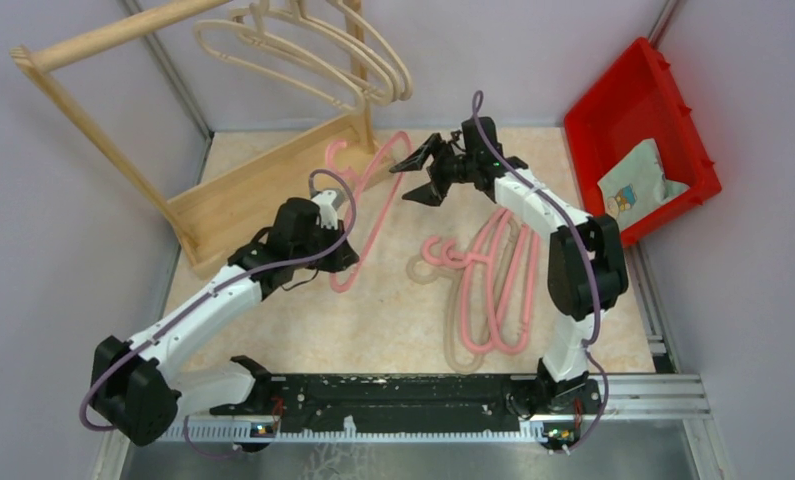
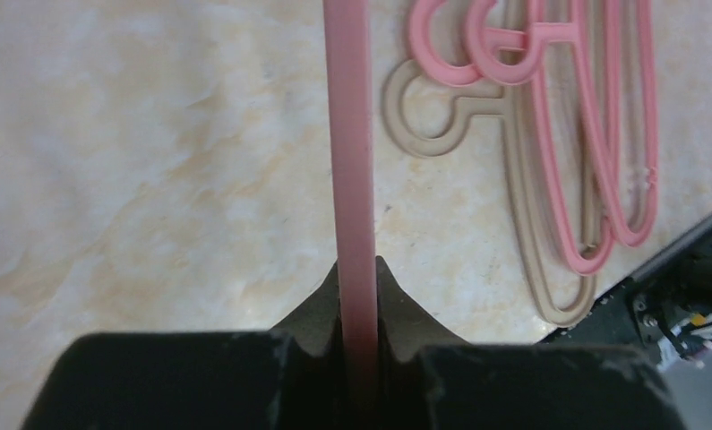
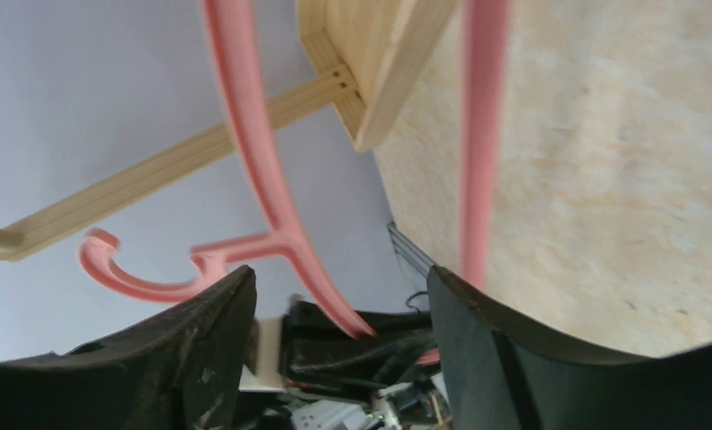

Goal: Organize the hangers

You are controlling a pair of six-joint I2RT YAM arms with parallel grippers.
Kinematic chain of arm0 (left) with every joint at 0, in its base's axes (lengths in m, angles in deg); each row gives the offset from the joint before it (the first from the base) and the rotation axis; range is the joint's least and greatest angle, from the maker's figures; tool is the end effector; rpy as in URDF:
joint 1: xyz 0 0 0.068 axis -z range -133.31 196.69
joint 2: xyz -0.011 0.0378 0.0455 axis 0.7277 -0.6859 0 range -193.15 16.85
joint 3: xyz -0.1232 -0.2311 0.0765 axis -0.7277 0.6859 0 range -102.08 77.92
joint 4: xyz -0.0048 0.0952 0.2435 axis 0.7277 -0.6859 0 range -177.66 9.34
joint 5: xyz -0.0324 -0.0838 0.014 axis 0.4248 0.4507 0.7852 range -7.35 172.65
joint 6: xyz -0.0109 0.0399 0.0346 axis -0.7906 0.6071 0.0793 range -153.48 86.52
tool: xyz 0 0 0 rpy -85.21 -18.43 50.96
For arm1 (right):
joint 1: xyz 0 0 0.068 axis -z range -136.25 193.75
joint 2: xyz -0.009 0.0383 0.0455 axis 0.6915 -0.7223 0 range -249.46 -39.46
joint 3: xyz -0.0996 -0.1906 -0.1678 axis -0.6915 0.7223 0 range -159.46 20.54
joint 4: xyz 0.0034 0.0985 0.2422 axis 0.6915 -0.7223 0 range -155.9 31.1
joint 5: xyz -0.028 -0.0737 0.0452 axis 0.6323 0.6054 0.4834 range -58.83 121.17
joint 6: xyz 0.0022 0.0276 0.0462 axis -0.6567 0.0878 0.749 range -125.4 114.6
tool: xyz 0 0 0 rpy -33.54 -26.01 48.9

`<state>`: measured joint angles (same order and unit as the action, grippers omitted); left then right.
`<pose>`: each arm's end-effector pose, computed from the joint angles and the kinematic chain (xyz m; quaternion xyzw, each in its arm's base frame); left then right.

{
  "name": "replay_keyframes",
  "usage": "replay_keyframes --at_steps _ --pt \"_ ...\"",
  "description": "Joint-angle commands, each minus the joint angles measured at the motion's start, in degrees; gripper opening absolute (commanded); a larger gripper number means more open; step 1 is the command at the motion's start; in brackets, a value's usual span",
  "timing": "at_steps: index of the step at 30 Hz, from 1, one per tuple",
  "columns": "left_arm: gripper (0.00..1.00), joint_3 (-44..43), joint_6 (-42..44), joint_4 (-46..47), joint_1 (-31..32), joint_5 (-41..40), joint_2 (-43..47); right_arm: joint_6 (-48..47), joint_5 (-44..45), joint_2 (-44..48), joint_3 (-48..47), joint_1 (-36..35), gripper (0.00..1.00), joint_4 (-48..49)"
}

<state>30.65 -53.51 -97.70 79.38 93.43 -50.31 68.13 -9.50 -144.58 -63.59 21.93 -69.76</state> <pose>0.2114 -0.1435 0.2644 0.1398 0.8807 -0.2728 0.3612 0.3858 0.1795 0.2833 0.2054 0.8111 0.5414 0.0822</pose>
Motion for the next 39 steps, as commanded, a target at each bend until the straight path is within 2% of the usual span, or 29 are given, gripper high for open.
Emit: replay_keyframes --at_steps 1,6,12,15,19,24,28,36,39 --pt "0.00 -4.47 -2.45 -14.30 0.01 -14.93 6.31 -7.96 0.87 3.91 0.94 4.91 0.73 -9.82" --pt "0.00 -9.02 -10.16 -29.13 0.01 -31.08 9.53 -18.05 5.69 2.49 -0.65 11.66 0.75 -18.72" --pt "0.00 -15.48 -17.34 -42.28 0.01 -42.77 8.33 -20.23 6.10 0.65 -2.32 13.91 0.75 -20.00" --pt "0.00 -22.24 -19.97 -46.02 -0.07 -49.60 7.15 -20.14 4.93 -0.41 -2.27 13.89 0.75 -19.45" --pt "0.00 -34.53 -21.38 -51.93 -0.30 -58.08 0.49 -19.97 4.25 -1.08 -1.83 13.94 0.75 -18.73" --pt "0.00 -41.79 -12.96 -42.79 -1.24 -62.34 -1.66 -19.85 3.07 -1.81 -2.34 14.14 0.74 -18.37" --pt "0.00 -49.28 -6.59 -41.22 -2.87 -63.48 -6.87 -20.00 3.07 -2.38 -2.39 14.59 0.74 -18.33" --pt "0.00 -54.22 4.48 -31.24 -14.38 -56.40 -11.96 -20.31 2.47 -3.40 -1.50 15.54 0.74 -17.71" --pt "0.00 -58.58 7.03 -29.35 -17.48 -54.26 -15.46 -20.56 2.10 -3.89 -1.44 16.05 0.74 -17.71"
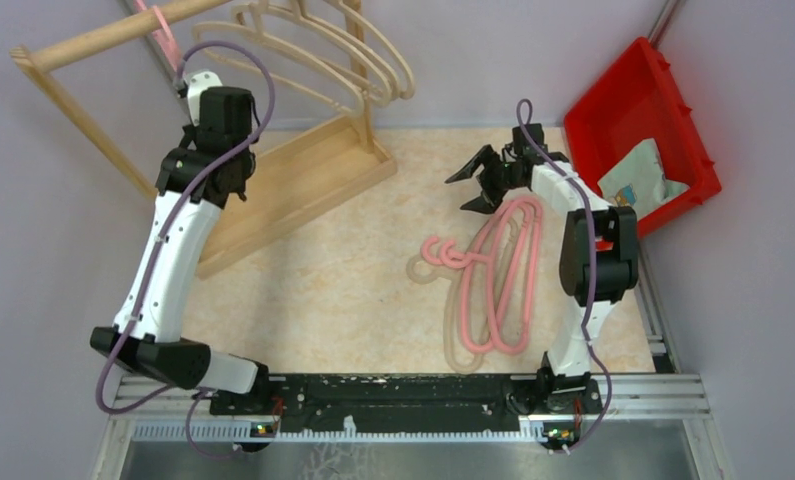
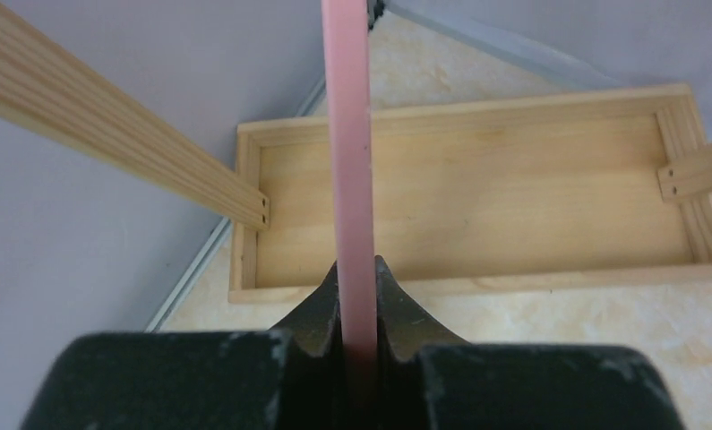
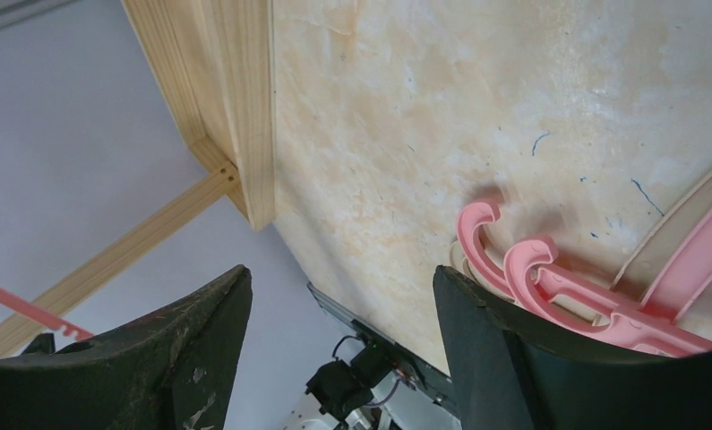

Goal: Organize the hangers

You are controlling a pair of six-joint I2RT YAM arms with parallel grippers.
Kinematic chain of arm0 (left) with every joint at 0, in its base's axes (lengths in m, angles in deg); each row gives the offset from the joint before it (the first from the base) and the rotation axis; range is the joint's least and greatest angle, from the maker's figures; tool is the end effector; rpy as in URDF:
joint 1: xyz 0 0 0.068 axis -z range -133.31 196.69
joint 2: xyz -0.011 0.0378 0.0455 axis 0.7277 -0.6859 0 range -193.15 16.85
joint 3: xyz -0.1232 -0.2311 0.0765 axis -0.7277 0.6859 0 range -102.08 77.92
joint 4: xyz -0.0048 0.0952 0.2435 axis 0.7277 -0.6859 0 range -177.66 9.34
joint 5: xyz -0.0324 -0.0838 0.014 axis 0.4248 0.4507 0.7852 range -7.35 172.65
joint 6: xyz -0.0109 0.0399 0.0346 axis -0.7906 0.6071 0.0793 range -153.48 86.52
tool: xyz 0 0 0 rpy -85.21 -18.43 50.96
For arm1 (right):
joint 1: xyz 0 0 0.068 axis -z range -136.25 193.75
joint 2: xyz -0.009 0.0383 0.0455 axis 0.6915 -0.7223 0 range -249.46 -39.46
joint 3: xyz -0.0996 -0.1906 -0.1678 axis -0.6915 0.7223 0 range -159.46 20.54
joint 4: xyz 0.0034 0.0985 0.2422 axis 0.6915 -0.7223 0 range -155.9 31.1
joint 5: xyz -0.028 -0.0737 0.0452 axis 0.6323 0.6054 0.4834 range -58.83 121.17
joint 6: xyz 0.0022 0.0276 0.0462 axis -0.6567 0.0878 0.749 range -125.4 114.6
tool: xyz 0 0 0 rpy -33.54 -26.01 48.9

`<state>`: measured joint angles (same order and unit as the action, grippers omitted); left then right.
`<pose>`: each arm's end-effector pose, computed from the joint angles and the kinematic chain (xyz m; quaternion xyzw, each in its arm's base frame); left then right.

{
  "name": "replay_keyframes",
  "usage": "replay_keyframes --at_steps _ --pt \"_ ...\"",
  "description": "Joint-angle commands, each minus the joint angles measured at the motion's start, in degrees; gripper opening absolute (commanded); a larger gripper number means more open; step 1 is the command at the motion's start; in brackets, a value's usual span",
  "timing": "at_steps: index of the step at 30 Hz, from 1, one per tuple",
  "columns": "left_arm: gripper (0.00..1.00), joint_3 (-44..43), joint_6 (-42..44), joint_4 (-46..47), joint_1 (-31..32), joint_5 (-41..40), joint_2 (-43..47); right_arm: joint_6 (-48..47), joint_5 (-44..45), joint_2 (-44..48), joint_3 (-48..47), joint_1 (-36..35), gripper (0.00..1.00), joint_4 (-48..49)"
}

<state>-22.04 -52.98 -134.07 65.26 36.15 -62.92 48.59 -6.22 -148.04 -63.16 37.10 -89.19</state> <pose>0.2591 -0.0598 0.4603 -0.1943 0.8067 0.1858 0.5262 0.4047 0.0690 0.2311 0.2750 0.8663 0.4071 0.0903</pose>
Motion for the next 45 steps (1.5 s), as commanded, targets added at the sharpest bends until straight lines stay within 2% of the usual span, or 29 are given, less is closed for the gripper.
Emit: replay_keyframes --at_steps 1,8,23,24,26,28,31,36,41,45 --pt "0.00 -7.26 7.46 7.63 -3.81 3.37 -4.04 -1.04 -1.26 -0.60 -1.88 1.06 0.73 1.78" --pt "0.00 -15.22 8.60 7.03 -4.84 7.11 -10.94 -1.25 -1.37 -0.92 -1.49 2.54 0.73 1.97" --pt "0.00 -13.68 4.53 2.96 -6.26 15.28 -13.48 -1.91 -1.29 1.80 3.74 4.68 0.74 2.77" --pt "0.07 -13.56 4.48 2.96 -6.31 15.78 -13.36 -2.07 -1.29 1.98 3.89 4.67 0.75 2.65" --pt "0.27 -13.00 4.71 3.42 -6.26 16.90 -12.60 -2.42 -1.16 2.45 4.30 4.72 0.78 2.45" --pt "0.33 -11.74 5.21 4.76 -6.26 17.54 -11.13 -3.08 -0.67 3.04 4.64 4.73 0.82 1.99" --pt "0.49 -9.45 6.13 6.93 -6.26 18.16 -8.10 -4.60 -0.17 3.57 4.62 4.80 0.85 0.47" --pt "0.65 -3.70 7.95 11.91 -6.26 22.22 -1.76 -7.04 1.01 4.45 4.52 4.81 0.88 -1.67" --pt "0.68 3.75 8.16 16.71 -6.26 25.97 5.71 -8.07 1.73 5.12 5.25 4.83 0.89 -2.52" --pt "0.80 7.21 9.14 18.54 -6.18 28.24 9.79 -8.92 2.32 5.26 5.50 4.85 0.89 -3.14"
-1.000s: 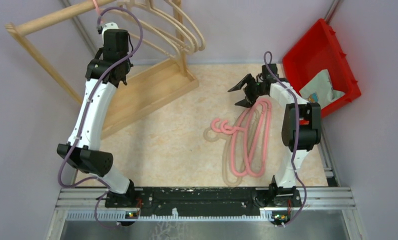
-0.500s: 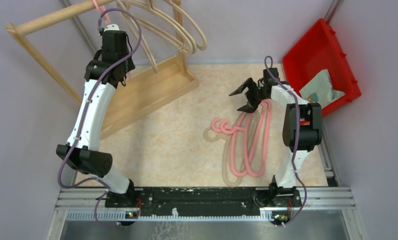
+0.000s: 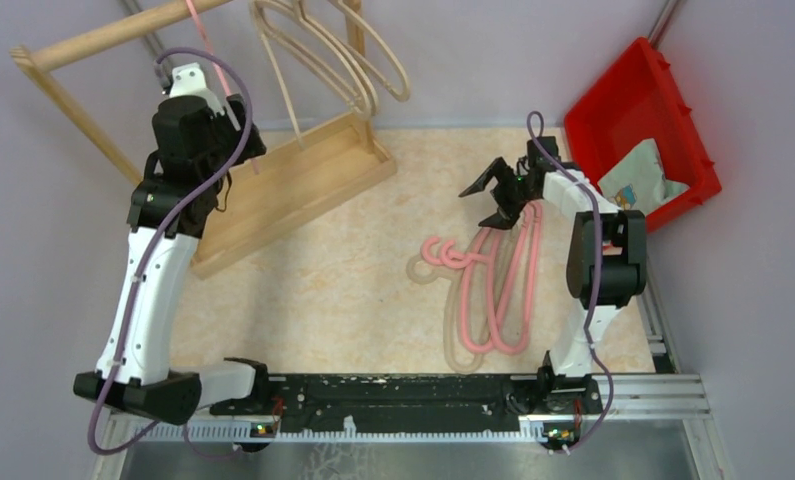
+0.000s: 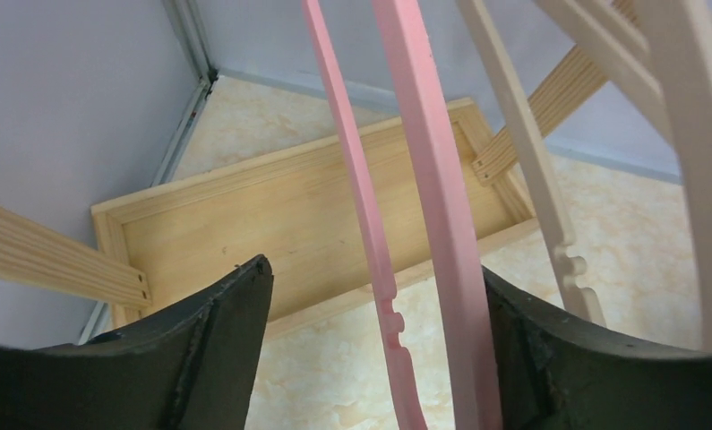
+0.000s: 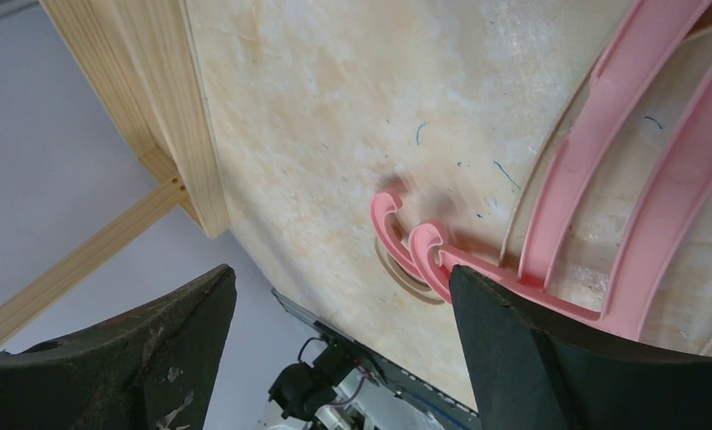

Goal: Organize the hangers

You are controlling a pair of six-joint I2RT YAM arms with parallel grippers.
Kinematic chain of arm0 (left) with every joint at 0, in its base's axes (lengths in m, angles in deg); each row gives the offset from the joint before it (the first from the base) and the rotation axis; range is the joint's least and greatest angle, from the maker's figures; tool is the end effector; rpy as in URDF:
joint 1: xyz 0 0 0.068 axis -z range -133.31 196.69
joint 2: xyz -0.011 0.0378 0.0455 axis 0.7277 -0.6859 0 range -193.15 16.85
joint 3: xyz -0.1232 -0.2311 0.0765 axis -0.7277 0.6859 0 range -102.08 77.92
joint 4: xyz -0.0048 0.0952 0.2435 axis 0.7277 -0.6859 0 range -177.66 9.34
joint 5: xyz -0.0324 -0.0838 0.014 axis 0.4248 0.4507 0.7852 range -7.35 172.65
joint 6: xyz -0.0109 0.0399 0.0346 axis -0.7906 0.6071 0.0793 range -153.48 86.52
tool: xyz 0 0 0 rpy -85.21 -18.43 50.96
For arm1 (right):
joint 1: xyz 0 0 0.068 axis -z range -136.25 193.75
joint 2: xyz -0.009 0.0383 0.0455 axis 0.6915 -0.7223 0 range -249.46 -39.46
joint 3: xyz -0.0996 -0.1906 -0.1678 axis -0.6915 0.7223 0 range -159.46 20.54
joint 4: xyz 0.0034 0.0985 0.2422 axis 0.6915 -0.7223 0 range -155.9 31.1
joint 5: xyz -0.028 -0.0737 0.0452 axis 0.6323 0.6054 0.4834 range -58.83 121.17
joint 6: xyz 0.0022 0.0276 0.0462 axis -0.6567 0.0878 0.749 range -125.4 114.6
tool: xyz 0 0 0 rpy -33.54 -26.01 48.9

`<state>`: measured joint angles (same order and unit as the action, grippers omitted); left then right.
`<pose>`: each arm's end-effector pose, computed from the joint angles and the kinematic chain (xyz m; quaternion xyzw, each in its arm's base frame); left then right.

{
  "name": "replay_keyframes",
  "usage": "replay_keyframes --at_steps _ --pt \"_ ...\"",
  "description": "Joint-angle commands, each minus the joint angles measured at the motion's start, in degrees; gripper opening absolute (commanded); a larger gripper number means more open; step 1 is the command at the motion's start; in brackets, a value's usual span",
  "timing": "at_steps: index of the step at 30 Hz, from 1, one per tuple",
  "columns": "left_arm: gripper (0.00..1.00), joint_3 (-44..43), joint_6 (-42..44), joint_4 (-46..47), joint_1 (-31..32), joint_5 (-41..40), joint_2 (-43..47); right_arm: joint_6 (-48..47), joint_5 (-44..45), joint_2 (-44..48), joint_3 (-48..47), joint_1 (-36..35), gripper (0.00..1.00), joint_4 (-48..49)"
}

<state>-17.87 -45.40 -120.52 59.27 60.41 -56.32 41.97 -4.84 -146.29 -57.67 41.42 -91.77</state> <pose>0.2457 -0.0410 0.4842 -0.1099 0.7906 0.0282 0.6017 0.3881 0.0368 0.2112 0.2828 0.8806 0.3703 0.0866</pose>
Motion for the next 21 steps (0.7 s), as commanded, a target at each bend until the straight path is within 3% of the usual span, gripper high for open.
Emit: replay_keyframes --at_steps 1,4,13,18,21 --pt "0.83 4.40 2.19 5.83 -0.19 4.88 4.48 -3.17 2.07 3.55 -0.31 0.50 0.89 -1.63" --pt "0.99 10.11 4.91 9.36 -0.19 9.58 9.62 -8.19 8.93 4.08 -2.63 0.41 0.90 -6.98" --pt "1.00 27.88 0.45 14.83 0.95 32.10 19.52 -15.75 25.94 7.86 1.46 0.40 0.97 -10.28" --pt "1.00 35.71 -1.29 17.44 6.17 30.48 21.15 -14.54 28.08 7.34 4.51 0.40 0.91 -7.81" --pt "1.00 38.04 -1.79 17.80 10.81 27.46 21.09 -14.57 29.01 5.49 4.04 0.40 0.80 -6.97"
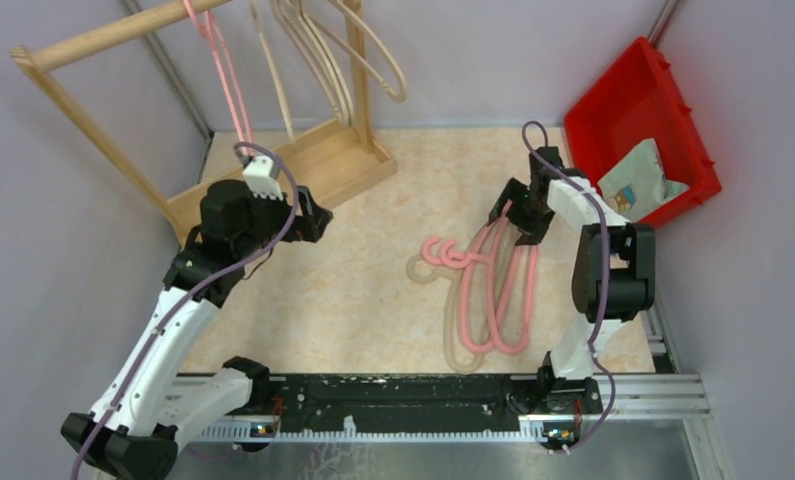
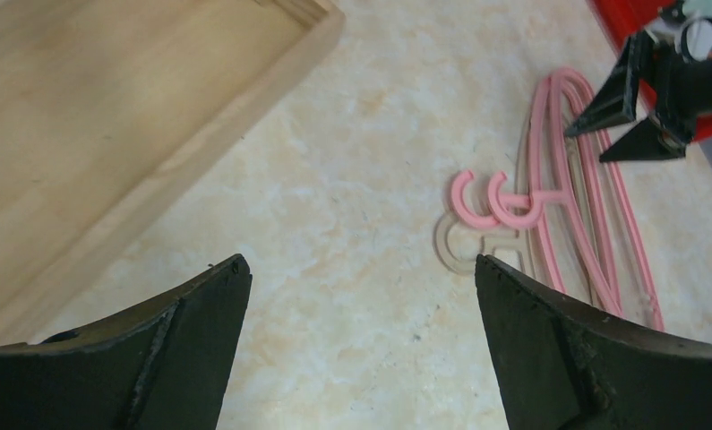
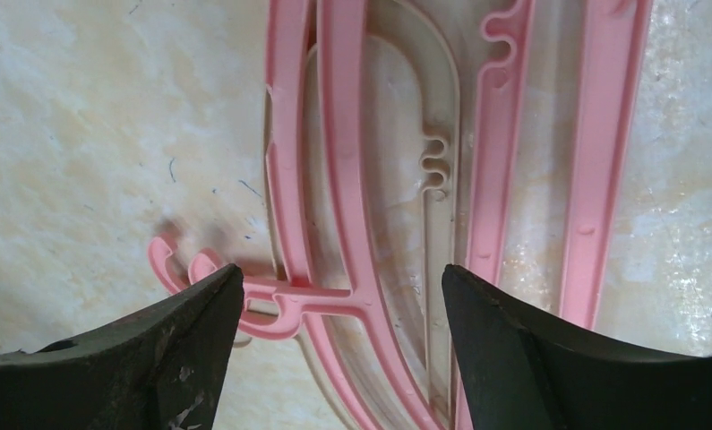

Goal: Organize the hangers

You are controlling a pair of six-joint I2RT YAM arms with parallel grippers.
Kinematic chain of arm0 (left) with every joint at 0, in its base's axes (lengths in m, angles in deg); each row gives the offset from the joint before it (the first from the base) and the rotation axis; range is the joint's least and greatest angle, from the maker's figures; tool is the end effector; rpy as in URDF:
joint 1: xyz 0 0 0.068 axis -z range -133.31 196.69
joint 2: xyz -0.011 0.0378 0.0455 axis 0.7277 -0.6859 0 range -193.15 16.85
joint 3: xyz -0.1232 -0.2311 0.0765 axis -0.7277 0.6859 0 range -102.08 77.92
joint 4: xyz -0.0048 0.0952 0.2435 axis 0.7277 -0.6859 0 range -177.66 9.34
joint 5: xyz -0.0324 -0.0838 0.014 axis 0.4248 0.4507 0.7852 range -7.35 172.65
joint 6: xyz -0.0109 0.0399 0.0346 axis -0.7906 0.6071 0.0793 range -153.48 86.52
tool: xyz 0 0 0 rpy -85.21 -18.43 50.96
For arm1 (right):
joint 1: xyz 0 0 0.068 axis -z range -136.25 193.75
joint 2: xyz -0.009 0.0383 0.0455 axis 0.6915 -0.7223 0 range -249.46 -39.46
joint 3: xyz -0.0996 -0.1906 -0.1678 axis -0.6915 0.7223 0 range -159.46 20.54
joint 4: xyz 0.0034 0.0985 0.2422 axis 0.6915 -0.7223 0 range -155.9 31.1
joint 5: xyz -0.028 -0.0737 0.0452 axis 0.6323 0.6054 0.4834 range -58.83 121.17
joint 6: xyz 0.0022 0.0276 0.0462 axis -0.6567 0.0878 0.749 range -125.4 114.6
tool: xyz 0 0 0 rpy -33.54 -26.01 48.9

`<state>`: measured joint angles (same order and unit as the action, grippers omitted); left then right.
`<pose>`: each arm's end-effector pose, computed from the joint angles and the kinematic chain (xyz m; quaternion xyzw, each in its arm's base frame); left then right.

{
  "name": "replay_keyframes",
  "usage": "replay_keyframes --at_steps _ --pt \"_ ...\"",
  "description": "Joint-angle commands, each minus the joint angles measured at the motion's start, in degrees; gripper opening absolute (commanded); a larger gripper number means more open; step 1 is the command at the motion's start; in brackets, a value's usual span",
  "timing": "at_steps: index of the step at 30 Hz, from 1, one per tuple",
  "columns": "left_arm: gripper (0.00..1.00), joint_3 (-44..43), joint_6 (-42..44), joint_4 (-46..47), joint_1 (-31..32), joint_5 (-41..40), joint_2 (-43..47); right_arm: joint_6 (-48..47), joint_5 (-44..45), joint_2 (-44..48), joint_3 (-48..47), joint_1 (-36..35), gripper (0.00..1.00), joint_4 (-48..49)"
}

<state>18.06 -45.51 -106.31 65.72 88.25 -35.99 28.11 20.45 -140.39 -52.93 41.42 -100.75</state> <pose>0.1880 -0.0685 0.3785 0.0779 0.8080 -0.1942 0.5507 0.3530 0.0210 0.2110 0.2471 0.9479 0.1424 0.1419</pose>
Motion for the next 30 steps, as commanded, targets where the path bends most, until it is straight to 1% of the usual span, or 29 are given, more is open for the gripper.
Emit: replay_keyframes --at_steps 1,4,5,6,7,12,18,19,20,22,27,30 --pt "1.00 2.71 -1.88 3.87 5.51 -1.24 0.66 -0.80 3.95 -1.30 -1.12 0.42 0.78 2.15" --pt "1.00 4.81 -3.52 4.85 7.18 -1.67 0.22 -0.99 4.43 -4.01 -2.76 0.44 0.65 2.99" --pt "1.00 5.61 -4.33 5.28 7.43 -1.48 0.20 -1.00 4.47 -4.85 -3.33 0.40 0.59 3.26" --pt "0.99 6.34 -5.12 5.85 7.54 -1.21 0.34 -0.96 4.35 -5.62 -3.90 0.39 0.51 3.48" --pt "0.99 7.15 -5.81 6.28 7.65 -0.88 0.46 -0.88 4.26 -6.37 -4.41 0.39 0.46 3.71" --pt "0.98 9.43 -6.87 6.93 8.09 -0.42 0.84 -0.95 4.87 -9.62 -5.09 0.39 0.45 4.63" --pt "0.98 9.76 -6.41 6.75 8.23 0.37 -0.33 -1.46 6.04 -12.43 -4.68 0.15 0.43 5.53" --pt "0.98 9.68 -6.42 6.87 8.28 0.71 -0.71 -1.66 6.25 -12.79 -4.60 0.09 0.36 5.54" --pt "0.99 9.67 -6.47 6.99 8.30 0.94 -1.02 -1.75 6.31 -13.07 -4.52 0.09 0.22 5.56" --pt "0.98 9.67 -6.50 7.46 8.39 1.51 -1.41 -1.83 6.67 -13.14 -4.44 0.05 0.00 5.46" --pt "0.98 9.37 -5.28 8.64 8.57 4.75 -2.28 -1.42 4.57 -9.54 -5.86 0.07 0.00 3.07" --pt "0.98 9.36 -4.09 9.92 8.57 8.27 -2.97 0.79 -0.41 -4.99 -8.37 0.09 0.00 0.84"
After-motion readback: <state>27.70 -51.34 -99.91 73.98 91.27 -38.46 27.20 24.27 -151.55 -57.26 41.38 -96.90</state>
